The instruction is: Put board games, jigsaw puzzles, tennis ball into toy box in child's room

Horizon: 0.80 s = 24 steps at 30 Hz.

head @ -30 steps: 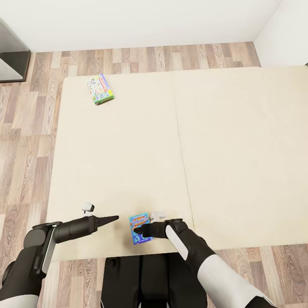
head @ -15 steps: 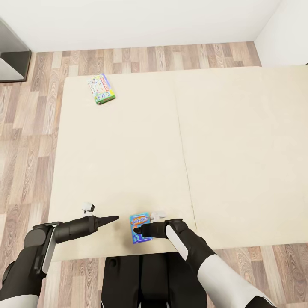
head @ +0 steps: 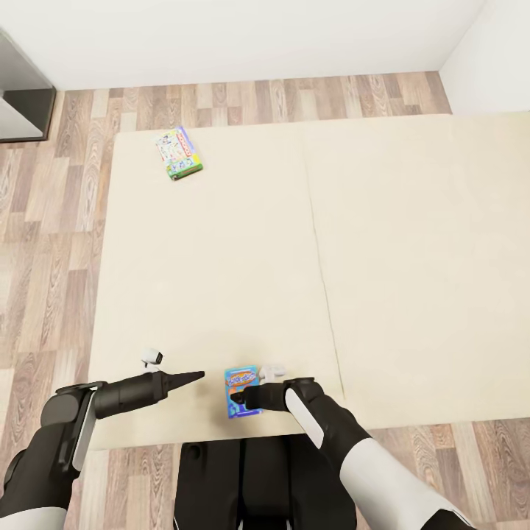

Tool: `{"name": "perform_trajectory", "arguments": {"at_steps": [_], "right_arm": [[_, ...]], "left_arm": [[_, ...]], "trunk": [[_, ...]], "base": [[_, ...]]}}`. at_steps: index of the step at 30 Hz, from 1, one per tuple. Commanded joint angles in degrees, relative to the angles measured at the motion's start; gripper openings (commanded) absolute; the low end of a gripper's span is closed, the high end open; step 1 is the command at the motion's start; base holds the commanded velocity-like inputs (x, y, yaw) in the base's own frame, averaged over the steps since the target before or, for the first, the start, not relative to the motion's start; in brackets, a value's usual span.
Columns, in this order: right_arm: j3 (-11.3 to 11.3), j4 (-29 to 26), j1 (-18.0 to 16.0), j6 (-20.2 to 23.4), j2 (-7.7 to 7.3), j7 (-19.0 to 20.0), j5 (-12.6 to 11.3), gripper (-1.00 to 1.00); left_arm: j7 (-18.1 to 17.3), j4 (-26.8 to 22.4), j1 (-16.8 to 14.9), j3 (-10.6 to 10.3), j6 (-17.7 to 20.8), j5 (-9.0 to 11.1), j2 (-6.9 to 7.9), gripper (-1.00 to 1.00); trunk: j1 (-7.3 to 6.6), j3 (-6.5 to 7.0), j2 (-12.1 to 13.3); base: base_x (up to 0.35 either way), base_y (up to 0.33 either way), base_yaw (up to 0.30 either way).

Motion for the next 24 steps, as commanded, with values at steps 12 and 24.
{"name": "perform_trajectory", "arguments": {"at_steps": [12, 24], "right_arm": [[0.0, 0.0, 0.0, 0.2, 0.00, 0.1, 0.1, 1.00], [0.0, 0.0, 0.0, 0.2, 0.00, 0.1, 0.1, 1.00]], "left_arm": [[-0.2, 0.0, 0.0, 0.0, 0.6, -0.1, 0.02, 1.00], [-0.1, 0.0, 0.0, 0.0, 0.6, -0.1, 0.05, 1.00]], "trunk": [[0.03, -0.05, -0.1], [0.03, -0.05, -0.1]], "base": [[-0.041, 0.056, 0.000], [-0.004, 0.005, 0.000]]}}
